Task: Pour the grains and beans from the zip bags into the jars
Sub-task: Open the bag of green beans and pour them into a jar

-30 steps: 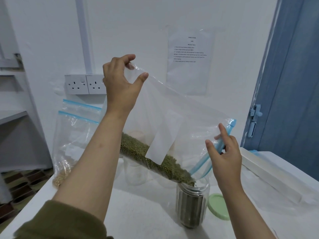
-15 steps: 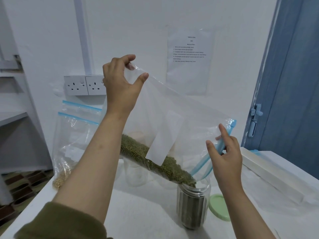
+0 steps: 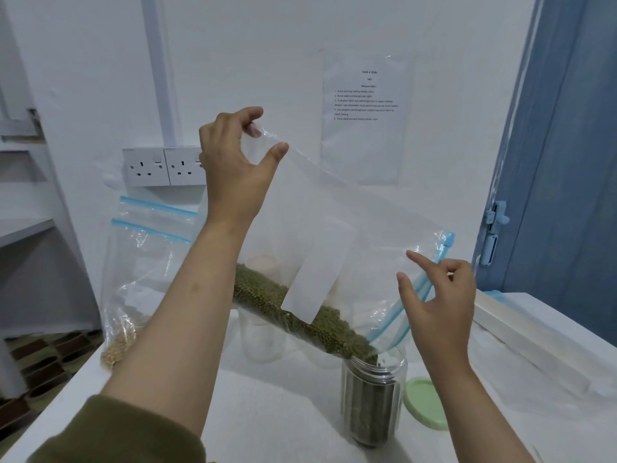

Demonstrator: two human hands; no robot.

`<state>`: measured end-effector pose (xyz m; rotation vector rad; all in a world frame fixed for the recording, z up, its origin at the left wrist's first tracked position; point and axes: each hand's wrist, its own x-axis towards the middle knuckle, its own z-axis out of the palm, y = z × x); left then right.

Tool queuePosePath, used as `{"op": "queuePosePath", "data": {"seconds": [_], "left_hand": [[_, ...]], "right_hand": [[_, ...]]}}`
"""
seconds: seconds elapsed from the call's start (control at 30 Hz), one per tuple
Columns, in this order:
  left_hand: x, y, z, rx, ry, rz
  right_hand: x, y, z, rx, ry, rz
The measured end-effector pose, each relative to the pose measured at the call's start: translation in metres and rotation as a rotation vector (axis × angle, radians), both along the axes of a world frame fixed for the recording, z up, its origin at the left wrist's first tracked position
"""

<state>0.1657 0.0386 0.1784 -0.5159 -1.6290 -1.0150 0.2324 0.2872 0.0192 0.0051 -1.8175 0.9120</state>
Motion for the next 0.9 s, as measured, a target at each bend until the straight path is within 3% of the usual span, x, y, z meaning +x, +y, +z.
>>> {"op": "queuePosePath", "data": {"seconds": [0.2,0.43,0.63,0.9], "left_hand": [[-0.001,0.004,-0.001,-0.006,-0.004,0.001],[0.001,0.005,-0.001,-0.006,-0.005,0.002],[0.002,0.005,0.0,-0.012,0.007,0.005],[0.006,0.006,0.001,-0.018,0.015,0.003]], "right_hand": [[-0.009,0.001,0.019,0.348,0.083,-0.128],[-0.022,-0.004,0.049,0.369,0.003,-0.087],[-0.035,0.003,0.055,0.459,-0.177,-0.098],[-0.033,-0.002,0.053,0.387,-0.022,-0.133]]}}
